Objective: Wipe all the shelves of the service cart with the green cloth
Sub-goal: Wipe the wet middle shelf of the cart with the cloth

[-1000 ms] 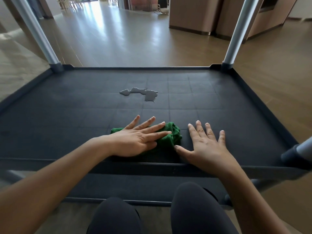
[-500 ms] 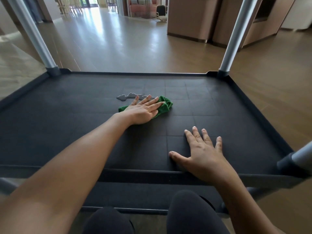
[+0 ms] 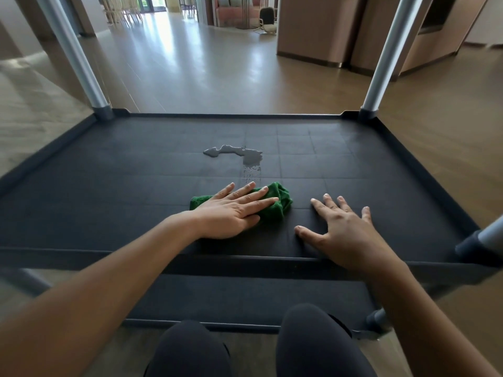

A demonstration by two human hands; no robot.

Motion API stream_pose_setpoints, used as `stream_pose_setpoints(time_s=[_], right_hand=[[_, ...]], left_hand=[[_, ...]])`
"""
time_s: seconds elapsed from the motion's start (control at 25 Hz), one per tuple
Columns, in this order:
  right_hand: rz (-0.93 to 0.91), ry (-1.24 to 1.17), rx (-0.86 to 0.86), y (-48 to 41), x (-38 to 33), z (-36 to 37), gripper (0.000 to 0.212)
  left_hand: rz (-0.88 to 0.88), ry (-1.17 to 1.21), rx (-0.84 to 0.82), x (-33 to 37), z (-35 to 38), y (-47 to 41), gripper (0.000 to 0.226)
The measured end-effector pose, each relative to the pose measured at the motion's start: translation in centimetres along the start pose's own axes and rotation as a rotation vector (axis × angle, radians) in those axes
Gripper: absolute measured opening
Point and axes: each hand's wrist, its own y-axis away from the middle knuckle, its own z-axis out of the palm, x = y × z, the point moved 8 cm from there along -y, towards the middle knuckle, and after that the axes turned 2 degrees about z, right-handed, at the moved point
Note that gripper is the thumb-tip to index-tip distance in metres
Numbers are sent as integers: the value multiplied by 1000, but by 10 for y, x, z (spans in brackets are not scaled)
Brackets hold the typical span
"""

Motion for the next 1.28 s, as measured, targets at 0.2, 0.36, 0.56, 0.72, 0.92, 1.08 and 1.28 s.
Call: stream_pose_setpoints(time_s=[0.2, 0.36, 0.56, 0.72, 0.92, 1.08, 1.28], right_hand=[[-4, -17, -7, -8, 16, -6, 82], [11, -14, -18, -16, 31, -13, 76], [40, -9, -24, -21, 32, -18, 73], [68, -15, -44, -21, 30, -18, 72], [142, 51, -61, -24, 19, -10, 69], [153, 45, -37, -24, 17, -11, 69], [145, 27, -38, -21, 19, -9, 70]], left_hand=[[-7, 12, 0, 10, 2, -12, 51], [-5, 43, -25, 18, 0, -30, 52], [-2, 28, -21, 20, -3, -40, 52], [8, 33, -16, 20, -3, -40, 52], [12, 14, 3, 23, -2, -39, 52], [11, 12, -12, 23, -2, -40, 53], [13, -7, -5, 21, -1, -39, 53]])
